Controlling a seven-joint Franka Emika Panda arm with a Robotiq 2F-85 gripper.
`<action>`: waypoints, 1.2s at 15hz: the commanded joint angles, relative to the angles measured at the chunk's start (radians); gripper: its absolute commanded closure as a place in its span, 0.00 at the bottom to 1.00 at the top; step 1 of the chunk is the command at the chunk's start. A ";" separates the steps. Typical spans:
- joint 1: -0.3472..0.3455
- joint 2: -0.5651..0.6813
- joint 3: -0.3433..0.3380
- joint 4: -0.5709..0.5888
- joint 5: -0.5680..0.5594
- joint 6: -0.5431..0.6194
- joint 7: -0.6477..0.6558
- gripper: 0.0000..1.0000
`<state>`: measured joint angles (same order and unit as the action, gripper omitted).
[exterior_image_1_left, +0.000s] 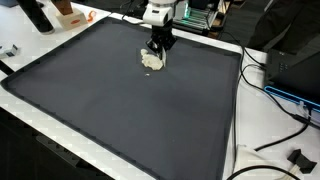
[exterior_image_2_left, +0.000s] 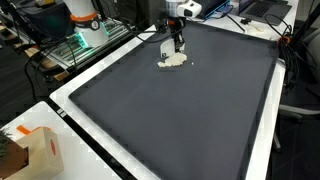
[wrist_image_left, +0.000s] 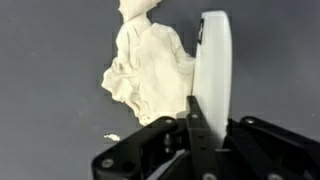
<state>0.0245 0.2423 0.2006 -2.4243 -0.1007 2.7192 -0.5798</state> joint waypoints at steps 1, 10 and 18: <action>-0.021 -0.004 -0.020 -0.096 -0.016 0.044 -0.035 0.99; 0.004 0.108 0.013 0.058 -0.013 0.061 -0.198 0.99; 0.023 0.212 0.042 0.213 -0.004 0.034 -0.196 0.99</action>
<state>0.0359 0.3283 0.2305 -2.3069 -0.1012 2.7326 -0.7703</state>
